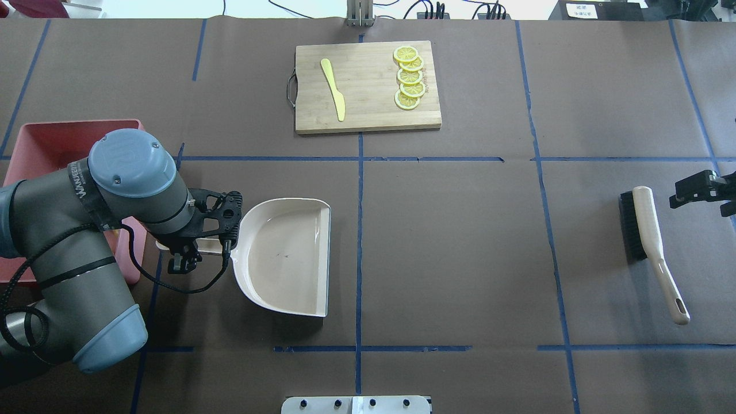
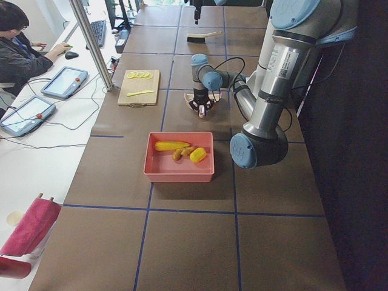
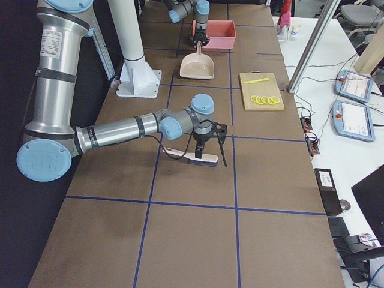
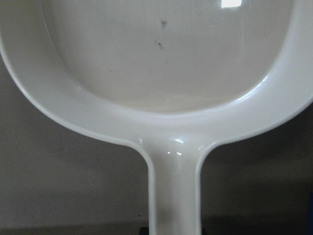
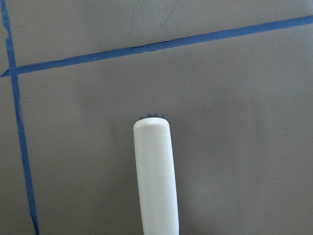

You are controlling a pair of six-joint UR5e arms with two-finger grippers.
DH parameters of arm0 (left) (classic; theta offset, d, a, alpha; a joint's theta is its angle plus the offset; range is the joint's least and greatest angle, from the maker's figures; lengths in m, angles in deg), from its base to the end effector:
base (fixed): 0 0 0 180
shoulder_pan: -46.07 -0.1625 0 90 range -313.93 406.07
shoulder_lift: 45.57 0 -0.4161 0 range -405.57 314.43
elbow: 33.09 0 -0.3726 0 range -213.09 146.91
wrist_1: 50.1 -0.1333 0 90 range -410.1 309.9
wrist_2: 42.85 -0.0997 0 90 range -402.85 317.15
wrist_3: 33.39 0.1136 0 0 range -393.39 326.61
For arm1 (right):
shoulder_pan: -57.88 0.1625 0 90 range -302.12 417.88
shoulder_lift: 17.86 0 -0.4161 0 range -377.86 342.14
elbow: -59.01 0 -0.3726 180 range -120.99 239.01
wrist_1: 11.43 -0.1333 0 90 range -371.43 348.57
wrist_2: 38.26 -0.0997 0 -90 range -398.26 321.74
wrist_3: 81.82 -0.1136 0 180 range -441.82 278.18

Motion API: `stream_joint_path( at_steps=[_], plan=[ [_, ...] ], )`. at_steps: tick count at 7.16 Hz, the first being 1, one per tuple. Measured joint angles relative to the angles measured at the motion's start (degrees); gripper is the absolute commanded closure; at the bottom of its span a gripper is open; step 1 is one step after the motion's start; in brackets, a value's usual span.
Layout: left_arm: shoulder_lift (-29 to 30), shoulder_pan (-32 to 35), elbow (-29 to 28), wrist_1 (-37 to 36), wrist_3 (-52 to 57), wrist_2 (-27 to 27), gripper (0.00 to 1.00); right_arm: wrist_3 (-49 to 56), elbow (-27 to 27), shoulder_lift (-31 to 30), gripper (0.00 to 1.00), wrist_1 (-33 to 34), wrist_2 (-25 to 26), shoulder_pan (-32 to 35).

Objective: Sweep and dump trash into bin
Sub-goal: 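Lower the dustpan onto the table beside the bin with the left gripper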

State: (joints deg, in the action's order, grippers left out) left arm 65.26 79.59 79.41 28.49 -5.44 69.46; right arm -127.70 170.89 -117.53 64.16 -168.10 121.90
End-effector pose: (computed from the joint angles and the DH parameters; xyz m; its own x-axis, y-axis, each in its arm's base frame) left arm 0.4164 -0.3840 0.3322 -0.0282 0.9989 -0.0368 -0.7861 0.0006 0.6181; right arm -0.1307 -0.4063 0.5272 0.6741 0.1631 0.7204 -0.1326 0.9862 -0.0992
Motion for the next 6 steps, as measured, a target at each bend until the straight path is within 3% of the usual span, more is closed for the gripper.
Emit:
stream_joint_path(
  at_steps=[1, 2, 6],
  plan=[
    [0.4, 0.0, -0.3, 0.2, 0.0, 0.0, 0.57, 0.0, 0.0, 0.0, 0.0, 0.0, 0.0, 0.0],
    [0.6, 0.0, -0.5, 0.7, 0.0, 0.0, 0.01, 0.0, 0.0, 0.0, 0.0, 0.0, 0.1, 0.0],
    [0.8, 0.1, -1.1, 1.2, -0.3, 0.0, 0.0, 0.0, 0.0, 0.1, 0.0, 0.0, 0.1, 0.3]
  ],
)
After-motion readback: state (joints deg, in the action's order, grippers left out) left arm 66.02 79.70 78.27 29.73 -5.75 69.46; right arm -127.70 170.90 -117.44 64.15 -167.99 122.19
